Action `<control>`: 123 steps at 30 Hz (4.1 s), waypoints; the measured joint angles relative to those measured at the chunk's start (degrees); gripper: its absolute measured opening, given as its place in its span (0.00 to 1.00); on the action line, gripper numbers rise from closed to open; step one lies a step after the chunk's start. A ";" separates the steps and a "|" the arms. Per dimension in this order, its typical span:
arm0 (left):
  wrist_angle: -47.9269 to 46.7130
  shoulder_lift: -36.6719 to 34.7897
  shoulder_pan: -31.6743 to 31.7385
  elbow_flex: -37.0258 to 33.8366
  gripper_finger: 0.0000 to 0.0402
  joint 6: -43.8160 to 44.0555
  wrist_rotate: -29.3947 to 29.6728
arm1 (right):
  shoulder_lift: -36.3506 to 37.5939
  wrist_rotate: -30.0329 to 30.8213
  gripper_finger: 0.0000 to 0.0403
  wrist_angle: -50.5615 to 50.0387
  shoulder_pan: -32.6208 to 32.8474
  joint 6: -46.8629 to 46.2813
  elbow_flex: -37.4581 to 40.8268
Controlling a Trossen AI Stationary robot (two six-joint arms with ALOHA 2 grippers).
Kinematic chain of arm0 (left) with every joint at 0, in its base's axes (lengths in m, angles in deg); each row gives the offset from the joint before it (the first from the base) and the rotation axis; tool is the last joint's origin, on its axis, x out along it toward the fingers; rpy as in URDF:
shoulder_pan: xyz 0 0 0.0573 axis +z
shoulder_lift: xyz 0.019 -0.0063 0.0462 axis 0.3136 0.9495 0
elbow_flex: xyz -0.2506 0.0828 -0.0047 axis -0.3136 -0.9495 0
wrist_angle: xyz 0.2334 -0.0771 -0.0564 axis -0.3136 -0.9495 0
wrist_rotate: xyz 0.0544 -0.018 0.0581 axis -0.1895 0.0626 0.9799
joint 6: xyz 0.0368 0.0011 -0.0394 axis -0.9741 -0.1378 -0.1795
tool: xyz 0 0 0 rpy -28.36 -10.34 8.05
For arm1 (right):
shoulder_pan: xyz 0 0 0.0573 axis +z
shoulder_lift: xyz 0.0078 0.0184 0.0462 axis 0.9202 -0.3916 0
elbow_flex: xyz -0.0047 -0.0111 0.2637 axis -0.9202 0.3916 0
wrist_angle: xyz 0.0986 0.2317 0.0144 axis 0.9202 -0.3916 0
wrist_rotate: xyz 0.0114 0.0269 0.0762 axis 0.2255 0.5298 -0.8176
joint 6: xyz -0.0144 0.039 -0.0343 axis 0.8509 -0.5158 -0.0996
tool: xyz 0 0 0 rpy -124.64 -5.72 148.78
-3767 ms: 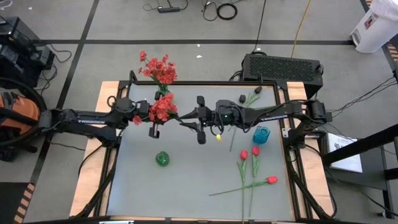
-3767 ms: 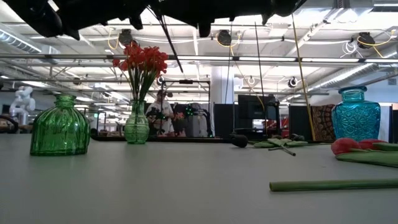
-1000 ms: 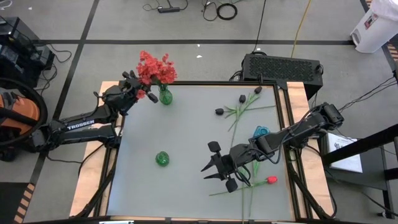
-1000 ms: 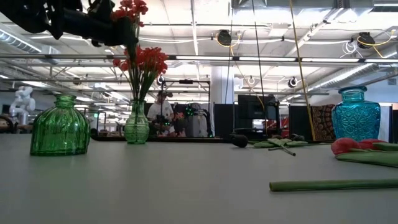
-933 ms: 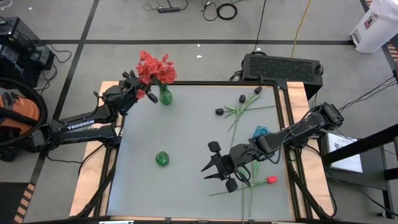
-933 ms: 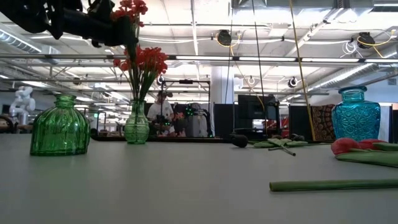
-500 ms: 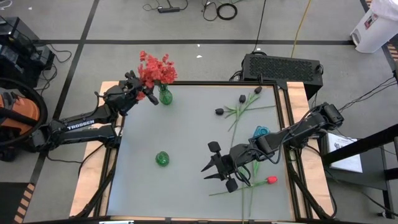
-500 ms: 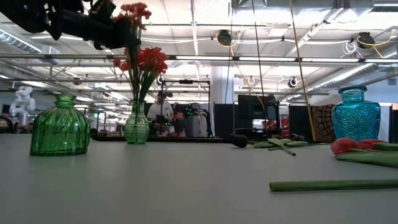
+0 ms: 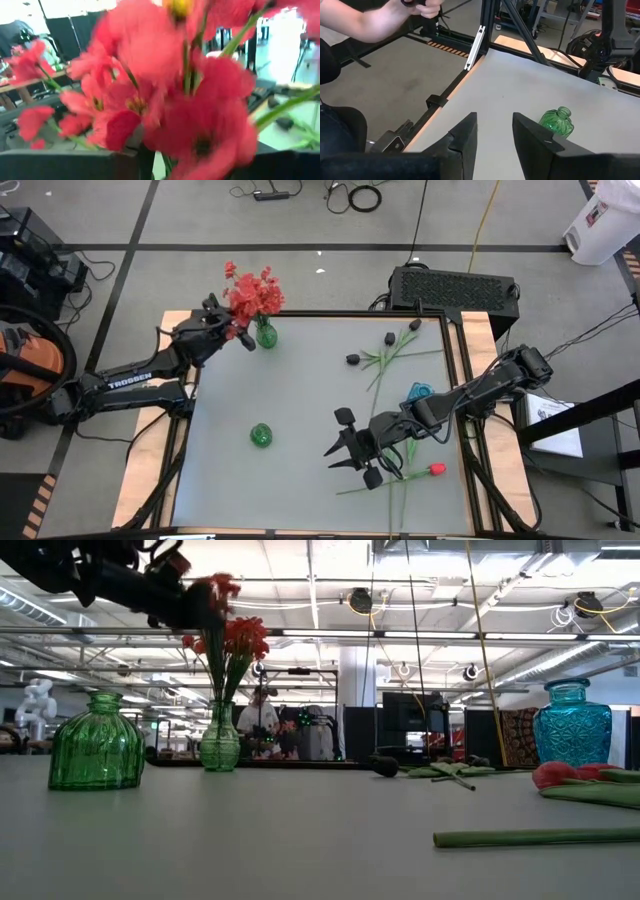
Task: Sort flowers into vase by color
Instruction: Put the orange flowers into the top green vase, then put the top red flower into the bottom green vase
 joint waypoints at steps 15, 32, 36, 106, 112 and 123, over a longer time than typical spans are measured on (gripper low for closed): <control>-10.85 -5.43 -0.17 0.00 0.35 -1.35 4.77 | -0.02 0.04 0.29 -0.41 1.12 -0.01 0.00; -18.25 -8.24 -0.70 0.00 0.35 3.17 0.01 | -0.02 0.07 0.29 -0.41 1.12 -0.01 0.00; -20.06 -8.65 -0.72 0.00 0.39 3.15 -0.67 | -0.02 0.09 0.29 -0.41 1.12 -0.01 0.00; -15.39 -12.58 -29.24 -2.52 0.75 11.44 -34.82 | -0.02 23.70 0.29 -24.94 13.85 -44.97 0.02; -12.97 -4.79 -29.83 -2.54 0.75 8.59 -24.69 | -0.02 25.88 0.29 -27.21 14.65 -55.83 0.02; -12.83 -0.06 -29.79 -2.54 0.75 2.29 -13.32 | -2.70 21.65 0.29 -43.39 14.57 -85.15 0.02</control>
